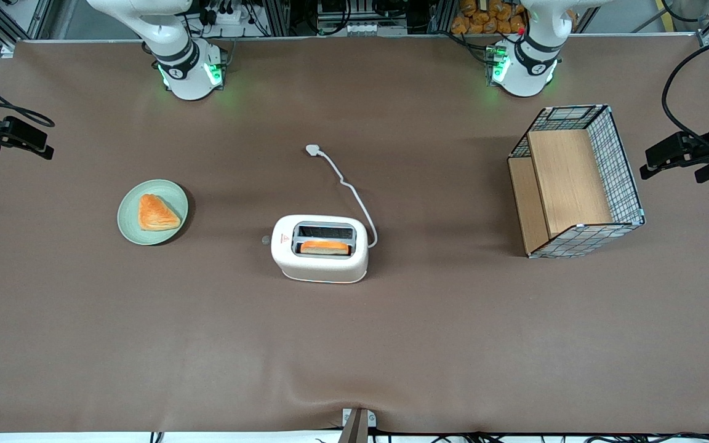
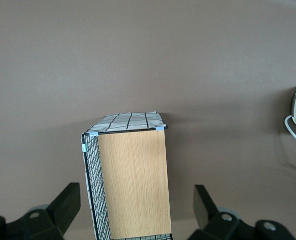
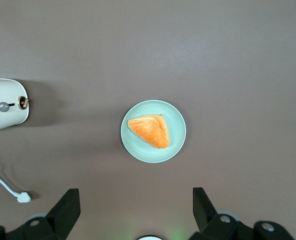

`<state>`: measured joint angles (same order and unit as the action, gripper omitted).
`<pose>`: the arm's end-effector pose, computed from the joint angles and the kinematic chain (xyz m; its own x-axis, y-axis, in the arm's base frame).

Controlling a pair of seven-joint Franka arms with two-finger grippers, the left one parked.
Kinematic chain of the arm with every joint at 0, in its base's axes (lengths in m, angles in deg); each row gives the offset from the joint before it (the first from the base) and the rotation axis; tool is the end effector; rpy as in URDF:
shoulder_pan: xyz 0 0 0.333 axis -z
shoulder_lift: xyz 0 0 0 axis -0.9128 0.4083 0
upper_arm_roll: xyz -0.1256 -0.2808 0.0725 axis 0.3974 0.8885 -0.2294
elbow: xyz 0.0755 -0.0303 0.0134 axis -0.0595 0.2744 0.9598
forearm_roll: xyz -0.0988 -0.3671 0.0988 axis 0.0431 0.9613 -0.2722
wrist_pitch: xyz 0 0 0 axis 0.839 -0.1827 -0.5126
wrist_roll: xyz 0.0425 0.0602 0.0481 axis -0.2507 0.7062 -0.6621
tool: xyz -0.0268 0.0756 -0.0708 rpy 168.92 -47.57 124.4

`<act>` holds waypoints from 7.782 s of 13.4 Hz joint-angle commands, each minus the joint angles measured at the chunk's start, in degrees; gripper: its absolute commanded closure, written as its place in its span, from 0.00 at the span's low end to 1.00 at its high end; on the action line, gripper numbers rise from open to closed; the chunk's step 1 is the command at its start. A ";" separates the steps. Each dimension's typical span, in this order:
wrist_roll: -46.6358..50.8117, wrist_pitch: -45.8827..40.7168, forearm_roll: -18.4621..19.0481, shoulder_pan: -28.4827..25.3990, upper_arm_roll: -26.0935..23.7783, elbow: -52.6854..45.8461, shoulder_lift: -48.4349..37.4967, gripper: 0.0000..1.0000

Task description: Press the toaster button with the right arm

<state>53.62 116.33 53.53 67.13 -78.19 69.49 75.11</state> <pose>0.5342 -0.0323 0.6279 0.9946 -0.0686 -0.0784 -0.0691 -0.9976 -0.0033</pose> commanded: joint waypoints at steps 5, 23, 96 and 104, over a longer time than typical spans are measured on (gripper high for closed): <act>0.56 0.11 0.52 0.97 -0.82 -0.21 -0.40 0.00; -0.06 1.60 -12.22 -4.47 -1.09 -0.39 12.08 0.00; -18.87 29.73 -49.40 -14.24 -0.83 0.24 41.00 1.00; -19.31 29.81 -47.20 -11.77 -0.65 -3.46 41.26 0.00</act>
<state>35.40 146.05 5.51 54.50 -78.40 68.07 114.91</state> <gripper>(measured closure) 0.643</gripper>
